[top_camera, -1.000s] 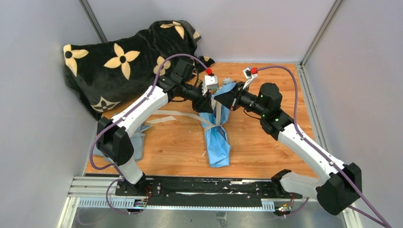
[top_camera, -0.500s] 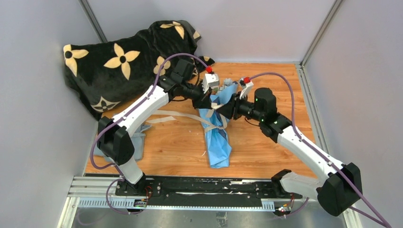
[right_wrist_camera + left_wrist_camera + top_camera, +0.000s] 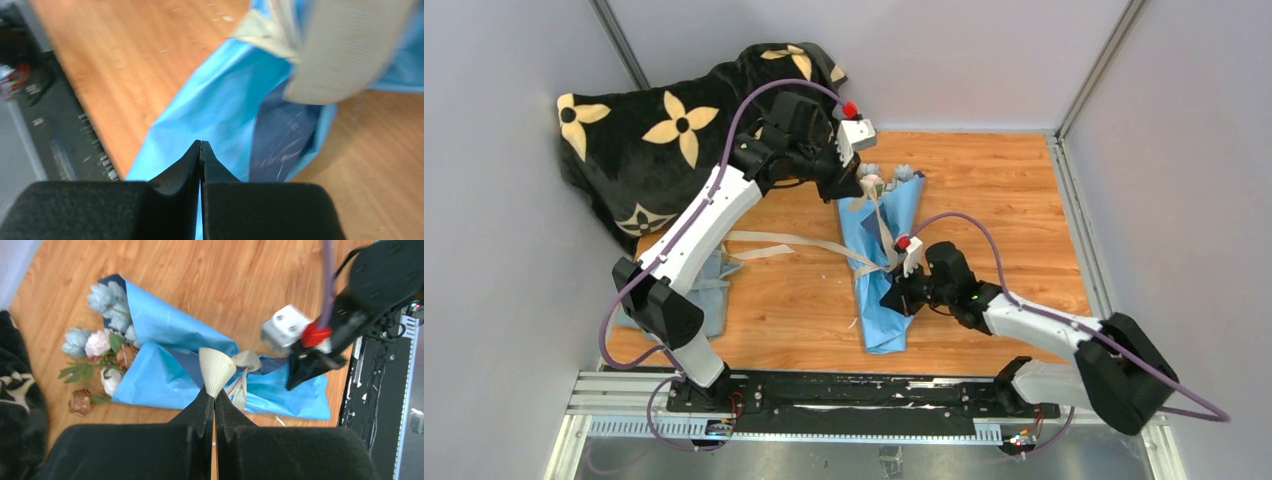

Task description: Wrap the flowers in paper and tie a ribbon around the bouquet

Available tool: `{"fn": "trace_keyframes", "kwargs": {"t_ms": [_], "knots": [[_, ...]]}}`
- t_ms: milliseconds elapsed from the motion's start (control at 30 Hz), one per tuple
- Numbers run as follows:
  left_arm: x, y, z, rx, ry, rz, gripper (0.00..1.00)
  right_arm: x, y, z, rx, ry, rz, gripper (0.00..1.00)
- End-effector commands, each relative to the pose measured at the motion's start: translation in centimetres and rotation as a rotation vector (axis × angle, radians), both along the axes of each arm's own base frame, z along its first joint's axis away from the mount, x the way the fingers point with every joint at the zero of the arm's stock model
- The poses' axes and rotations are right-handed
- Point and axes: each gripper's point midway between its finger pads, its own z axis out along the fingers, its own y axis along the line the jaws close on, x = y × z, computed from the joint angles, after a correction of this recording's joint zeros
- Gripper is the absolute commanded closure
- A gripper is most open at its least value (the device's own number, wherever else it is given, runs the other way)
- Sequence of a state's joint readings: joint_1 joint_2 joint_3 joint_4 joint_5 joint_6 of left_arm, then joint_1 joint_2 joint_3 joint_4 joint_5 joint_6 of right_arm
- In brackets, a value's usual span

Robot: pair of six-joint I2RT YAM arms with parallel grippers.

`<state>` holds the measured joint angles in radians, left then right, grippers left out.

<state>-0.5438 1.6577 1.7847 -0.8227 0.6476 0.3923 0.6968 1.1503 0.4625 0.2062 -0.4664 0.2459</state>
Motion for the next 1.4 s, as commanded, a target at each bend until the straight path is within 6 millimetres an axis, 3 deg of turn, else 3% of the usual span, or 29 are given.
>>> {"fn": "trace_keyframes", "kwargs": {"t_ms": [0, 167, 300, 467, 533, 667, 733, 833, 1033, 1133, 1267, 1367], "knots": [[-2.5, 0.2, 4.5, -0.065, -0.015, -0.063, 1.0, 3.6, 0.2, -3.1, -0.091, -0.052, -0.102, 0.99], [-4.4, 0.2, 10.6, -0.156, -0.094, -0.121, 1.0, 2.7, -0.3, -8.1, -0.187, 0.086, -0.108, 1.0], [-5.7, 0.8, 15.7, -0.218, -0.201, -0.14, 1.0, 2.8, -0.7, -8.9, -0.215, 0.118, -0.134, 1.0], [-5.4, 2.8, 21.5, -0.262, -0.384, -0.05, 1.0, 2.9, -1.2, -9.8, -0.253, 0.17, -0.159, 1.0], [-4.6, 3.3, 21.3, -0.241, -0.403, -0.025, 1.0, 2.9, -1.1, -10.0, -0.257, 0.183, -0.158, 1.0], [-3.8, 3.0, 17.1, -0.166, -0.335, -0.037, 1.0, 2.6, 0.1, -8.9, -0.217, 0.179, -0.075, 1.0], [-3.5, 2.7, 14.6, -0.133, -0.287, -0.063, 1.0, 2.0, 1.2, -6.8, -0.159, 0.148, 0.018, 0.97], [-3.7, 2.2, 11.7, -0.104, -0.219, -0.103, 1.0, 1.3, 2.9, -1.1, -0.028, 0.027, 0.158, 0.82], [-3.6, 1.7, 10.6, -0.095, -0.2, -0.127, 1.0, -0.6, 3.7, 10.8, 0.146, -0.245, 0.361, 0.53], [-3.7, 1.5, 10.4, -0.091, -0.198, -0.133, 1.0, -1.4, 2.7, 14.0, 0.132, -0.39, 0.431, 0.46], [-3.7, 1.4, 10.1, -0.08, -0.202, -0.134, 1.0, 0.6, 1.5, 19.7, 0.135, -0.614, 0.348, 0.4], [-3.6, 1.4, 9.9, -0.072, -0.204, -0.131, 1.0, 5.2, 0.4, 24.4, 0.144, -0.723, 0.063, 0.3]]}}
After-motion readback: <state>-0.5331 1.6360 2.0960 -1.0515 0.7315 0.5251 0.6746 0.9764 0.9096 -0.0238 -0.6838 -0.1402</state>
